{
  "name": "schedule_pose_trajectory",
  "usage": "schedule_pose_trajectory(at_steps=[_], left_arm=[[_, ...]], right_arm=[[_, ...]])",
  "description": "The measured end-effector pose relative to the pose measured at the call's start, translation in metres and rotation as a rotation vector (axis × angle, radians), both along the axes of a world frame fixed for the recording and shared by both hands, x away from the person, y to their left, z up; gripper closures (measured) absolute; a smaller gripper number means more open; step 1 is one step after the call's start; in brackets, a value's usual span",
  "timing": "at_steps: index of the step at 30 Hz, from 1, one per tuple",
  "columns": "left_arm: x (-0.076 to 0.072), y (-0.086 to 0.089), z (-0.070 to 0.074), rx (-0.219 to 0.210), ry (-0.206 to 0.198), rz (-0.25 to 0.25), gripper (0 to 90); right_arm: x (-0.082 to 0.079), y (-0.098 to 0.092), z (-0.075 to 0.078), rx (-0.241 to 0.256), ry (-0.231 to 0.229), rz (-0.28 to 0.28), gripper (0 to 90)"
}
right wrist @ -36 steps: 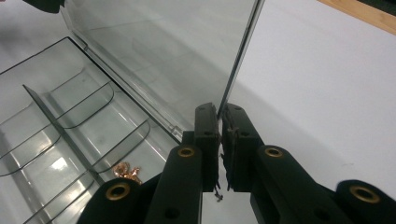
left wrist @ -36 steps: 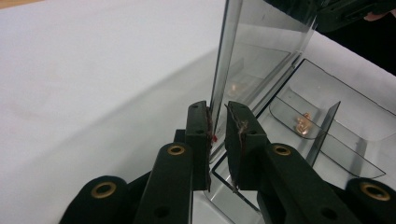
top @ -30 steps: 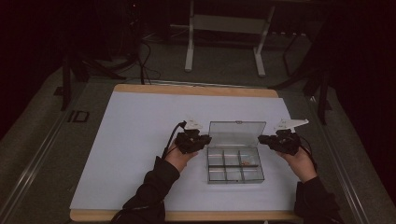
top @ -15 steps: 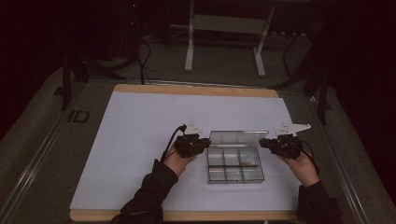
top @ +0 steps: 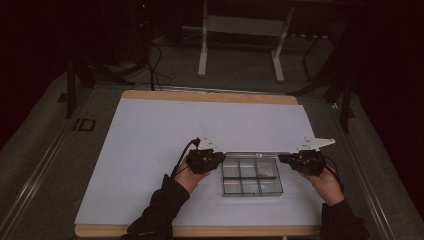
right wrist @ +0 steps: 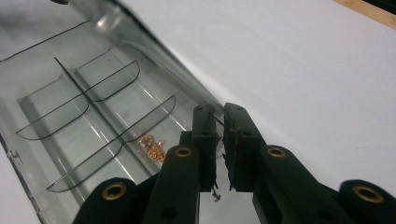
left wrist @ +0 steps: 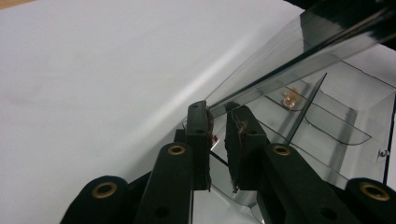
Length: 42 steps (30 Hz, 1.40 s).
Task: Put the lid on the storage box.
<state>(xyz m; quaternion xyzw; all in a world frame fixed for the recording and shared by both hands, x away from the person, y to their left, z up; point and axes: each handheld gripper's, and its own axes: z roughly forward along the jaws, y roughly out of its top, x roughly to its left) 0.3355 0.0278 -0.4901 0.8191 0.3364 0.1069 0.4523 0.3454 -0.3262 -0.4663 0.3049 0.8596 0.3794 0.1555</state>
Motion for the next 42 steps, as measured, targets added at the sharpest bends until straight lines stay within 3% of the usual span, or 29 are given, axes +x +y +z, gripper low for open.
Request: schedule_pose_trajectory(at_steps=[15, 35, 42], left_arm=[[-0.008, 0.0, -0.004, 0.026, -0.004, -0.016, 80.1], [-0.008, 0.003, -0.011, 0.016, 0.018, -0.026, 80.0], [-0.008, 0.004, -0.015, 0.021, 0.033, -0.018, 73.8]], right_arm=[[-0.007, -0.003, -0.006, -0.002, 0.016, 0.009, 82.5], [-0.008, -0.008, -0.017, 0.019, 0.043, -0.007, 80.5], [-0.008, -0.01, -0.021, 0.022, 0.057, -0.012, 79.2]])
